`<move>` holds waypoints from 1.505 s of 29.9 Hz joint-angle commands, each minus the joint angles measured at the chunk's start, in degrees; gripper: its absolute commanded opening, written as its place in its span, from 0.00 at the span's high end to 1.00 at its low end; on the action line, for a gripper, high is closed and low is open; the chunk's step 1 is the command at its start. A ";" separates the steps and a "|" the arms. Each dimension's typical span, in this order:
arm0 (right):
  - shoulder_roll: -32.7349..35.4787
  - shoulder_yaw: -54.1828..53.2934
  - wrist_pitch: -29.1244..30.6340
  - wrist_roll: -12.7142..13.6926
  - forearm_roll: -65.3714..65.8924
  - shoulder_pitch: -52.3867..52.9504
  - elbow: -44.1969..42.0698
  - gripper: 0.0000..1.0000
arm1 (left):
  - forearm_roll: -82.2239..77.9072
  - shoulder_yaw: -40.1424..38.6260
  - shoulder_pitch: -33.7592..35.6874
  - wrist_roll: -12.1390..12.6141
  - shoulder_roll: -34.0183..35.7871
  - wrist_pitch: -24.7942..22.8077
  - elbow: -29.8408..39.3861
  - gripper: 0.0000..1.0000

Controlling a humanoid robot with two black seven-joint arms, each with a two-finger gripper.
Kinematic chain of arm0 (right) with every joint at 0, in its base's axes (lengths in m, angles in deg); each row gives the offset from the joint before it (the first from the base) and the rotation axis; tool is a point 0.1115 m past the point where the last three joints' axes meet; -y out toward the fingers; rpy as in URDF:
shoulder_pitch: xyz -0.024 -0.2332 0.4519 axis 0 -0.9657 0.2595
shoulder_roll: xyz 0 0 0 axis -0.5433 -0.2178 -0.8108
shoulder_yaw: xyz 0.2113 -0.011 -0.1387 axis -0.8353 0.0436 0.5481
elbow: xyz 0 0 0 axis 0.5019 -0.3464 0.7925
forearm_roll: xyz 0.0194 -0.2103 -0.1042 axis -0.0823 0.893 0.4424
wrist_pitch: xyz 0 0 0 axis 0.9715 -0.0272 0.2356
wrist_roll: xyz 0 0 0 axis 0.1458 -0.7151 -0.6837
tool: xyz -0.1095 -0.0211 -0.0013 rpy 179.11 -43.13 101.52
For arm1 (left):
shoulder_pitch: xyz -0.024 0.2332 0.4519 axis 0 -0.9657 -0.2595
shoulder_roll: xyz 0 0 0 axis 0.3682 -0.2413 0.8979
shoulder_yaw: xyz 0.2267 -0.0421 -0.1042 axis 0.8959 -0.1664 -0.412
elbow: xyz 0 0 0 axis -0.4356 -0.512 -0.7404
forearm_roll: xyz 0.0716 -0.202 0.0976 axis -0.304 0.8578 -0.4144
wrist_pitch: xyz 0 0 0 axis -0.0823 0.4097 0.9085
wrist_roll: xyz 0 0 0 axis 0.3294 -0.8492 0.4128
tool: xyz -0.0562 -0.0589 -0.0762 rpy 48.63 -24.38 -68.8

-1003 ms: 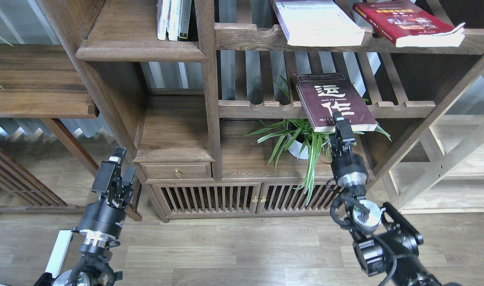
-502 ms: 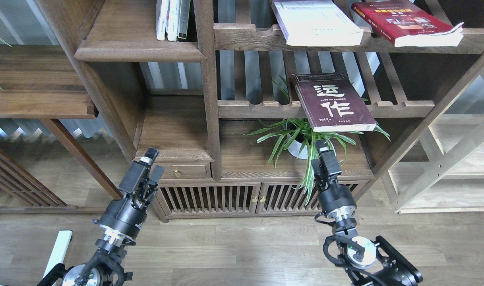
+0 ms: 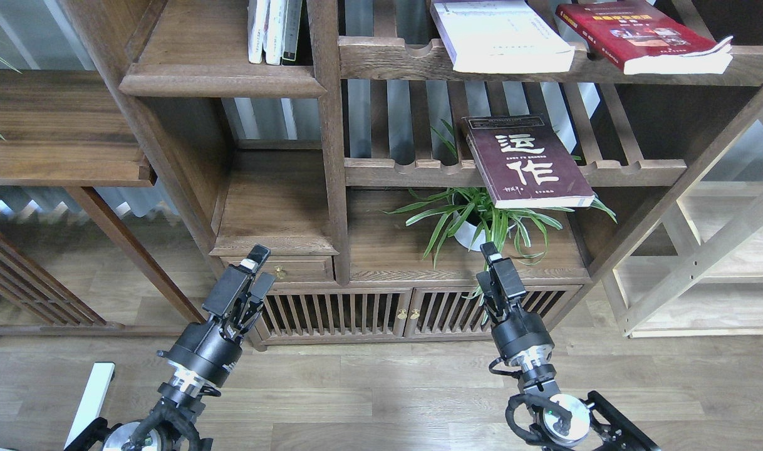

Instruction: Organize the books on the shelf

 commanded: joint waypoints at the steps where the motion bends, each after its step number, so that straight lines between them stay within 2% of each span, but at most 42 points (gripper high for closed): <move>1: 0.00 -0.07 -0.01 -0.08 0.00 -0.18 -0.06 0.00 | -0.01 0.09 -0.44 -0.10 0.14 0.00 -0.02 0.01; 45: 0.00 -0.07 -0.01 -0.25 -0.08 -0.45 -0.33 0.00 | 0.08 1.23 -0.61 -0.54 0.14 0.00 -0.55 0.01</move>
